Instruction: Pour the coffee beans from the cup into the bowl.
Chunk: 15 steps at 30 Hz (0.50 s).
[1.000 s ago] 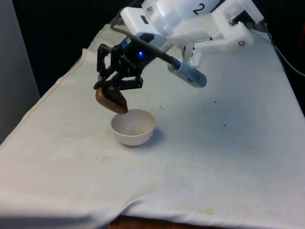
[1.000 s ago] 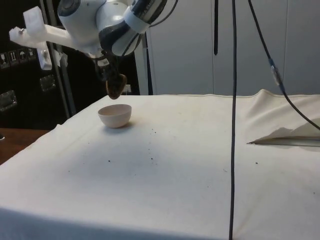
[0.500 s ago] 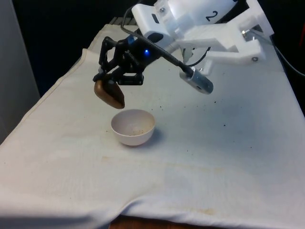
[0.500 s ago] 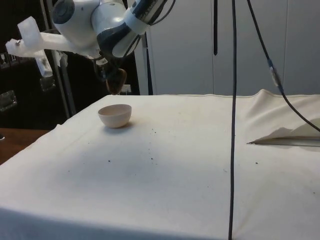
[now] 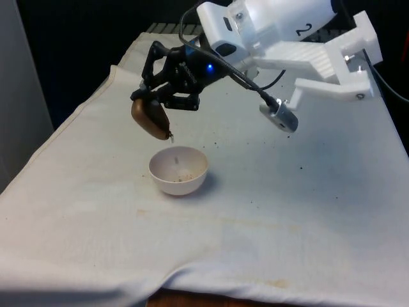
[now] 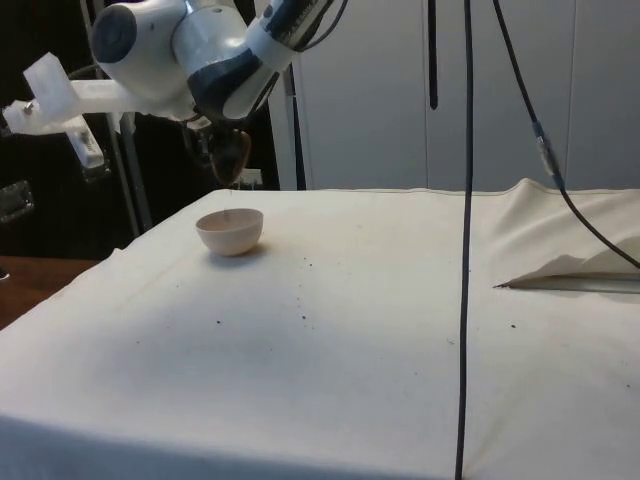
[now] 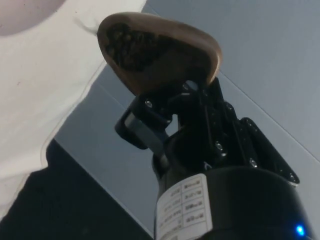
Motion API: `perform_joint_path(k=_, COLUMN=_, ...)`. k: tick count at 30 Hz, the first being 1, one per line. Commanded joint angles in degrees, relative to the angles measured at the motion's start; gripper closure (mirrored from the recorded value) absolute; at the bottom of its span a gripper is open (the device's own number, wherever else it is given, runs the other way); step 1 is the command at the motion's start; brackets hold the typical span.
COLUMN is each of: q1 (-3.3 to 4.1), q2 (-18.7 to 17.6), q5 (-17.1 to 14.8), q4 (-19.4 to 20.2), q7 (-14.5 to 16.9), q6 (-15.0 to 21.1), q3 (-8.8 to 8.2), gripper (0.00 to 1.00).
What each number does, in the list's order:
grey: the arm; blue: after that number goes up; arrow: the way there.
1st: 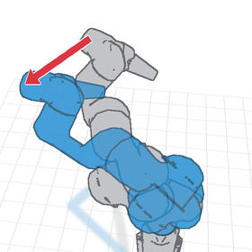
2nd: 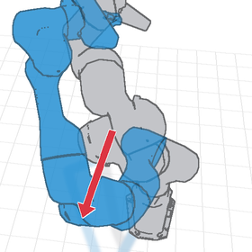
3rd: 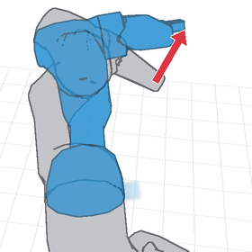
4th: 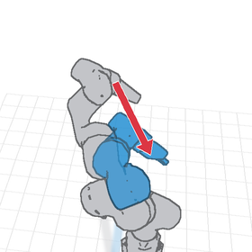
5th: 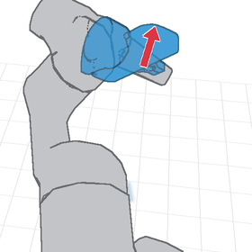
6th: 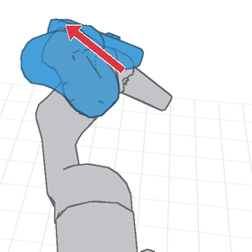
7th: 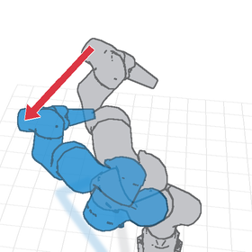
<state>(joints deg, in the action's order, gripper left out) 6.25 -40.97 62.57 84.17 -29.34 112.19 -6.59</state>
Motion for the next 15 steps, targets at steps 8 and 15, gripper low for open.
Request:
perform_joint_path(k=8, q1=0.63, q2=-0.4, q5=3.3, q4=-0.5, q7=-1.6, q6=-3.7, q3=1.38, gripper=1.00)
perform_joint_path(k=15, q1=0.74, q2=-0.7, q5=5.7, q4=-0.9, q7=-2.8, q6=-6.5, q3=2.92, gripper=1.00)
